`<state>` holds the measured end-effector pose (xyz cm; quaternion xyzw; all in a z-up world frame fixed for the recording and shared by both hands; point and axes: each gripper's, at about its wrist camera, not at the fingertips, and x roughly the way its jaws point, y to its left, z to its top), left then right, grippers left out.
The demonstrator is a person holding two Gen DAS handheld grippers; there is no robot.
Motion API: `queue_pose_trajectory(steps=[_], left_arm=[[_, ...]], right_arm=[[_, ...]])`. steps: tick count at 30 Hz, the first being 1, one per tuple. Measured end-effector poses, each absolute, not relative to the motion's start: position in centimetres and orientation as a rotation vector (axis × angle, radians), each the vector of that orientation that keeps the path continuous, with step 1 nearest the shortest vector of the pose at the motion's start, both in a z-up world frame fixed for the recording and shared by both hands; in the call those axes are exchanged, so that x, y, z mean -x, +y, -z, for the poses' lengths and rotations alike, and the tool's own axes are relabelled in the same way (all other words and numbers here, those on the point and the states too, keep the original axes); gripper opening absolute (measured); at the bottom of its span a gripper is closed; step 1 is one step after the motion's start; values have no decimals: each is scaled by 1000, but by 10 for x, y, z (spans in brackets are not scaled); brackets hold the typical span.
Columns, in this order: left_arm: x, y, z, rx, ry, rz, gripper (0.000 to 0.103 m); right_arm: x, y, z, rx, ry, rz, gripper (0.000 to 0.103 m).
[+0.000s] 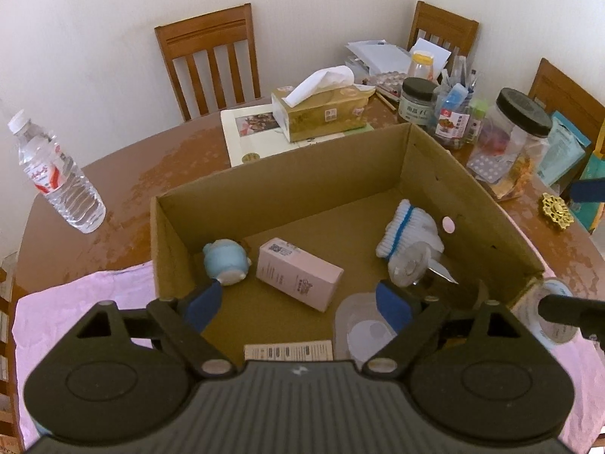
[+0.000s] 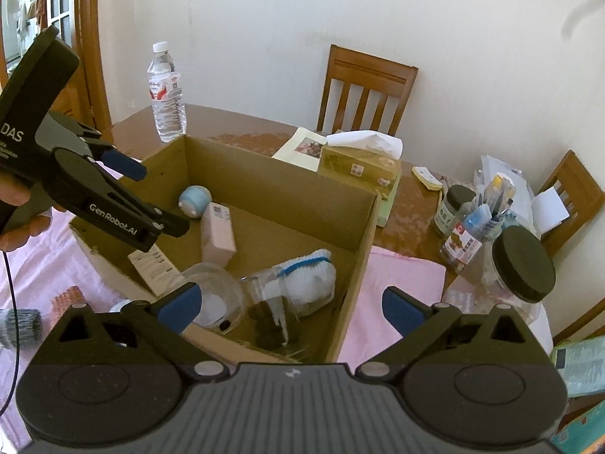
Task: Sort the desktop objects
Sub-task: 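Carry the cookie jar and pink box over the cardboard box and release them inside, then move both tools back to the items on the pink cloth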
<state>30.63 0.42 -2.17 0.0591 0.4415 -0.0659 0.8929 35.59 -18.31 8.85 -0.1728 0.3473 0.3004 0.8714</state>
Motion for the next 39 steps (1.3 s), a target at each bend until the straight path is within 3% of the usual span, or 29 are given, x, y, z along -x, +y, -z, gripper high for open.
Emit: queue_pose_trajectory(steps=[8,39], left_arm=[[-272,15,10,-97,856,80,93],[-155,50,32,-64,913,6,95]], right_arm=[[-331,-195,-87,277,716,-654,103],[-237,-172,-60,300,746,-767,103]])
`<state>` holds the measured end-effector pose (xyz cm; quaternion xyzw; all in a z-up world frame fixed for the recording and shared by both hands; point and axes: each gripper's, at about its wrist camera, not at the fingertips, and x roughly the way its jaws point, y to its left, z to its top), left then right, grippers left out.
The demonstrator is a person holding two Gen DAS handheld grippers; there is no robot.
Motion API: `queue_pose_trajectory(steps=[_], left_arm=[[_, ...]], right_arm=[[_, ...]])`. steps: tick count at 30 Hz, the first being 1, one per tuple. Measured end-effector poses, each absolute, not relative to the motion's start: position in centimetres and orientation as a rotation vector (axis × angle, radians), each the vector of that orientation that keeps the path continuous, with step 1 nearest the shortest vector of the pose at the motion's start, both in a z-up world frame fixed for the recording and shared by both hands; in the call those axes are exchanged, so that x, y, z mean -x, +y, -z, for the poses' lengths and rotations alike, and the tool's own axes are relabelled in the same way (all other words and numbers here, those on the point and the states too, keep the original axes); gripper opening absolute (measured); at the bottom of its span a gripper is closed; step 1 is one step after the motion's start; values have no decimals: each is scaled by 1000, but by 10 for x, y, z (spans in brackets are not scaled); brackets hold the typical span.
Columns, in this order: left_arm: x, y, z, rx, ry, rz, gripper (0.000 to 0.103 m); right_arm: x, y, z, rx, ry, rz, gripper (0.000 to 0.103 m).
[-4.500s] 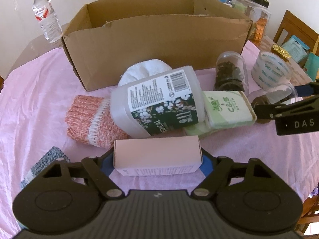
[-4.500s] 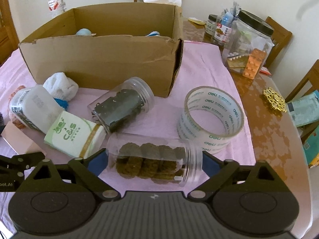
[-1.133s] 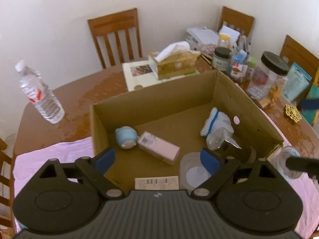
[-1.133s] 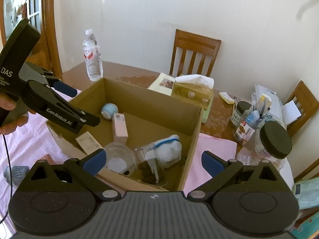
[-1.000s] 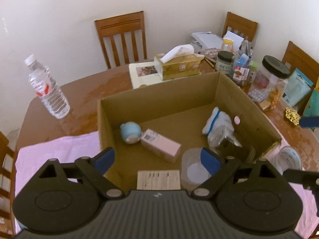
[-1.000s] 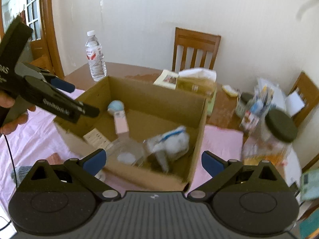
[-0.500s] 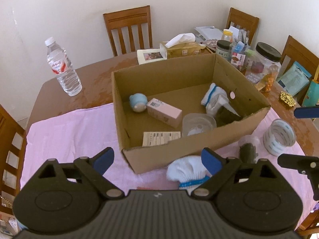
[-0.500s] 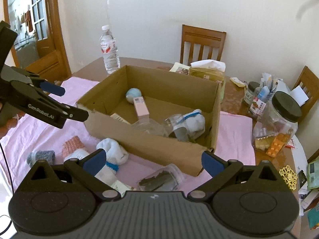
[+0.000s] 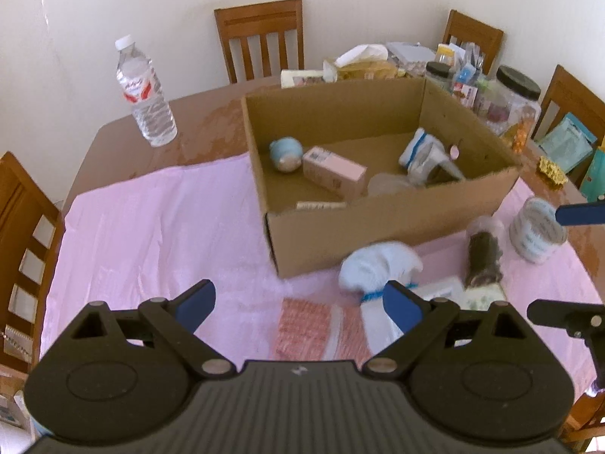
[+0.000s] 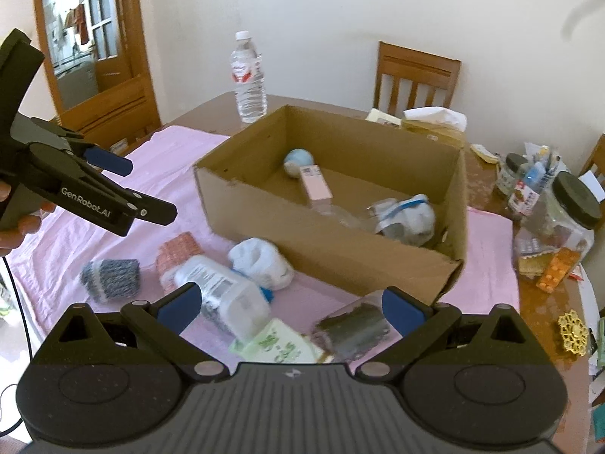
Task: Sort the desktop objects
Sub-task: 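Move both tools back to the items on the pink cloth, then grasp the pink knit sock with the left tool while the right tool approaches the grey sock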
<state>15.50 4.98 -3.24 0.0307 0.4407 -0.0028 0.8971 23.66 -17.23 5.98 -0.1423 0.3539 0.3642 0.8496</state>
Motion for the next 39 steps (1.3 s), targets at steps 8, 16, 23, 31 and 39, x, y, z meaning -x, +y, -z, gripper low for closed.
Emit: queue_pose_trajectory(steps=[8,16,23,31,39], left_arm=[[-136,56,46,-57,946,10,95],[-126,44,57,-101,953,36,95],[-133,35,80,-186,974,92,95],[-154,34,105,-271,1051,216,95],[-176,31,125,-315,1102,300,95]], right_arm=[[-222,-164,-50,307,765,-819,103],[-210,-161,-42,362,766,-904,103],[-201,-161,-35,365,772,-896,103],[-192,-160,-31,285,812,-765,103],[-180,-154,-22,227,851,-669,103]])
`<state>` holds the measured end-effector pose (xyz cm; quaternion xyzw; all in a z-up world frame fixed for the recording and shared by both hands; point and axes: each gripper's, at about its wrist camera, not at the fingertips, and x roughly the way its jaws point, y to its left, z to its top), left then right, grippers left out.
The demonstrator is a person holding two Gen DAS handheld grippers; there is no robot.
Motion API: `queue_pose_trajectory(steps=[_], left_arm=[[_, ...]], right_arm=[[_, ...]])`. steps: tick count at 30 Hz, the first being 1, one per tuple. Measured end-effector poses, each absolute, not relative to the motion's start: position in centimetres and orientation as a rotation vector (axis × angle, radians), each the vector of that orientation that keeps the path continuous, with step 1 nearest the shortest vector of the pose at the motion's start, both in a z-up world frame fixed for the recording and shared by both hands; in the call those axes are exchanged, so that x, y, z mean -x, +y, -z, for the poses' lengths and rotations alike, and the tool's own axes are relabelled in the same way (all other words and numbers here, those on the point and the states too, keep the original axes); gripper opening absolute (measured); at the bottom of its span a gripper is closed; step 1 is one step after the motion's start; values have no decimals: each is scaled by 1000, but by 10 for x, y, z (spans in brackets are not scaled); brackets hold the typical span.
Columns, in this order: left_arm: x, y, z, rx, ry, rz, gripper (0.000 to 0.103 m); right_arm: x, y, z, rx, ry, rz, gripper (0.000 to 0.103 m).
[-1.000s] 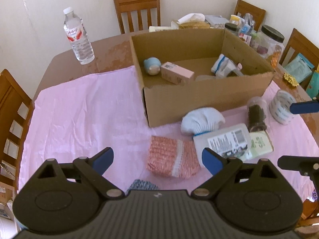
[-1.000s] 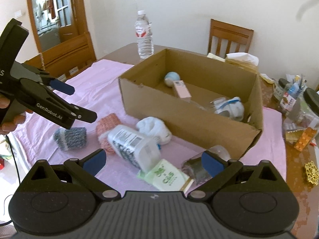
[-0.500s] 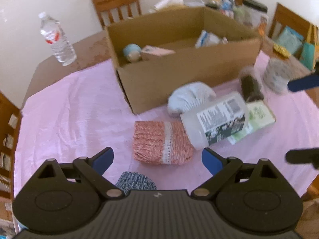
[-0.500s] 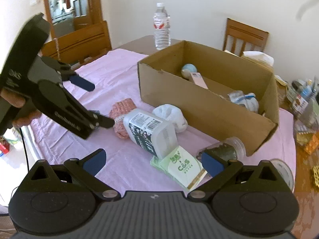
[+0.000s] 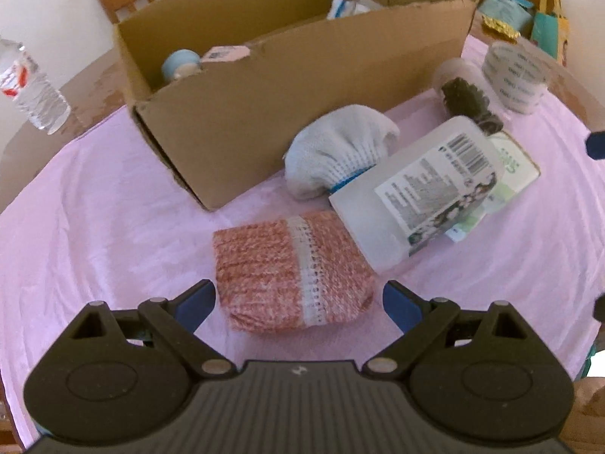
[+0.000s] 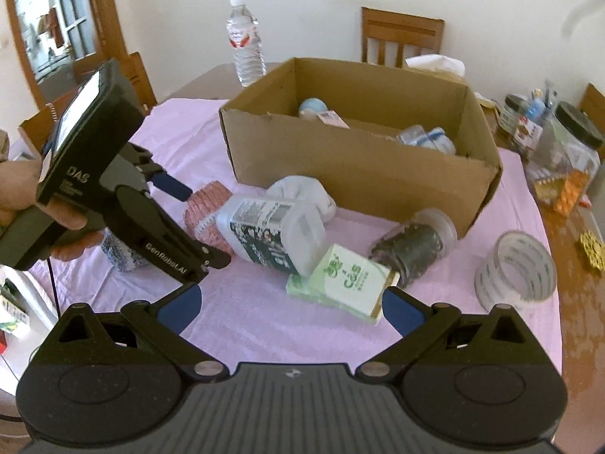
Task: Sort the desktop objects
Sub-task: 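Grasp the pink knit sock with the left tool while the right tool approaches the grey sock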
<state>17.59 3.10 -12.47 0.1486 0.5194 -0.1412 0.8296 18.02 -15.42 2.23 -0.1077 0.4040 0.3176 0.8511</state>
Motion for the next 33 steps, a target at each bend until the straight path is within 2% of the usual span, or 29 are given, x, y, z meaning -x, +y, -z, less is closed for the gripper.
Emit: queue_pose_trajectory(steps=[17,21,33], left_arm=[[-184,34,134,-334,1095,412,95],[-180,35,131,-350,1080,442,86],[-185,46,121,-353,1064,520,71]], right_arm=[[-160,-145,-15,190,890,-576,103],[-154,-137,-13,200,894,-590,103],[-143,-108,-3,221,906,-622,103]])
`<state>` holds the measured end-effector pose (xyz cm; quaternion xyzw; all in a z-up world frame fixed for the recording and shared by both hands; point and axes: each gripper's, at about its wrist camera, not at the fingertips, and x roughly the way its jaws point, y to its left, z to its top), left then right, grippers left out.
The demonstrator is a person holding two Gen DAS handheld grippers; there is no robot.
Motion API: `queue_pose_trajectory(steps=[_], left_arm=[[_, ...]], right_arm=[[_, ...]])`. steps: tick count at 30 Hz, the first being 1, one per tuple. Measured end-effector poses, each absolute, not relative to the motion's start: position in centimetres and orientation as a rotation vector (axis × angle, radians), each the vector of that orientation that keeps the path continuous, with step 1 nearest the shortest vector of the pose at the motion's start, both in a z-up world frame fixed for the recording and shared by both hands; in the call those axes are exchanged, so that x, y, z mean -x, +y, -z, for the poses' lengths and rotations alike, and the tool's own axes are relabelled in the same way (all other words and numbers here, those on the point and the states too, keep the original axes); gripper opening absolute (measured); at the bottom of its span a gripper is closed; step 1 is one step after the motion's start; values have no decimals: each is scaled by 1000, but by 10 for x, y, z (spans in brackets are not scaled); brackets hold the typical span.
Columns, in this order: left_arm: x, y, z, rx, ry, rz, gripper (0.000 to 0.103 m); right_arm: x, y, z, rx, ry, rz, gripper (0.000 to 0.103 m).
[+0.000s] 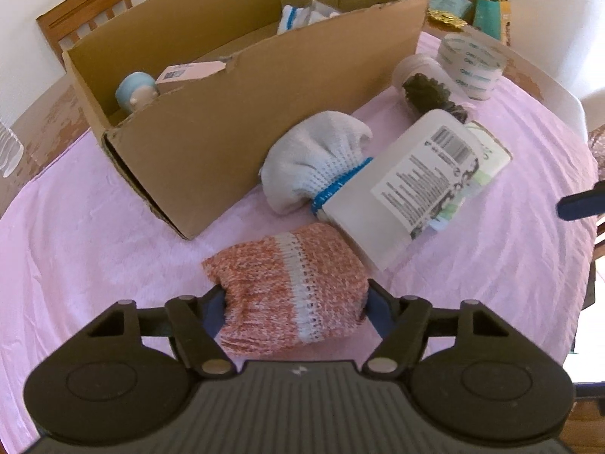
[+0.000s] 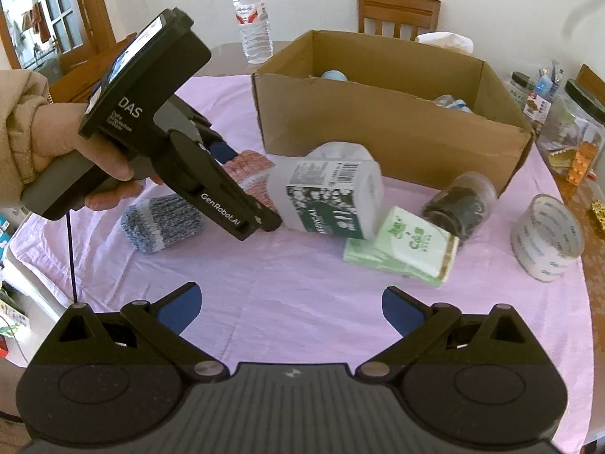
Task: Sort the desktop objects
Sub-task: 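Grasp the pink knit sock with the left tool while the right tool approaches the grey sock, then grasp the grey knit sock with the right tool while the left tool holds the pink sock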
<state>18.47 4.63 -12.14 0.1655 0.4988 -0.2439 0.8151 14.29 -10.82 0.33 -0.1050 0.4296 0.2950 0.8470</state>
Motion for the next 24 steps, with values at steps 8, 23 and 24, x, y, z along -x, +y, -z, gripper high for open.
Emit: queue_pose_trajectory(steps=[8,23,24], left_arm=[[-182,65,111,-336,1042,534,70],[-180,100,87,-315,986,523,70],[-180,102,85,-312,984,523,70]], right_arm=[[-139,-85,5,211,915,-636,103],[-142,-21,46,288,934,-793,103],[-142,-17,48,298,933,-801,103]])
